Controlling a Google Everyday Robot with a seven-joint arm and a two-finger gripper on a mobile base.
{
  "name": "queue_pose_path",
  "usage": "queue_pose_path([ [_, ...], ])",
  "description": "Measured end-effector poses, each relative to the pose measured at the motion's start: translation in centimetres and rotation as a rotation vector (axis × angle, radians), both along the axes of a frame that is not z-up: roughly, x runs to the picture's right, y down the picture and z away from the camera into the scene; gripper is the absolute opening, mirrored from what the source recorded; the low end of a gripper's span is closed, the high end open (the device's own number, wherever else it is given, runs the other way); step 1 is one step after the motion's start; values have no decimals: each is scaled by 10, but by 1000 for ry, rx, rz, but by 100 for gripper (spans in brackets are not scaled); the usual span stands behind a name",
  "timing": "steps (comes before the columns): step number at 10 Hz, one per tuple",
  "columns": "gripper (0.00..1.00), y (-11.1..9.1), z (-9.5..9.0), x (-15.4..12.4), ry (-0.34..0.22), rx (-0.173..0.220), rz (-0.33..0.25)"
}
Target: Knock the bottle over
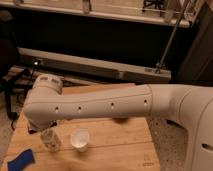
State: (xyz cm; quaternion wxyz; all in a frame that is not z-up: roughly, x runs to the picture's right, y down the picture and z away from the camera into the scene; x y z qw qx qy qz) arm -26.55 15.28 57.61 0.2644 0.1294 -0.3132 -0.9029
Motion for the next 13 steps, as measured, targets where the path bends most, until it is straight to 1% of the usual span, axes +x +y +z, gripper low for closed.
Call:
queue_pose_path([
  [1,0,10,-9,-1,-25,4,-40],
  [2,0,18,-12,-2,-35,-4,-71],
  [3,0,27,-10,-4,-37,-21,-113],
  [4,0,35,-2,-7,-30,-45,-149],
  [6,0,50,17,-20,-17,-104,-219],
  [7,0,51,28,-27,-11,-127,-236],
  [8,0,50,40,-34,2,-139,-239],
  [9,0,42,56,-41,28,-133,-216],
  [10,0,31,68,-45,56,-116,-183],
  [11,0,2,90,-48,122,-56,-81],
  [12,0,-17,100,-44,163,-14,-17],
  [13,3,-47,112,-30,234,52,94],
])
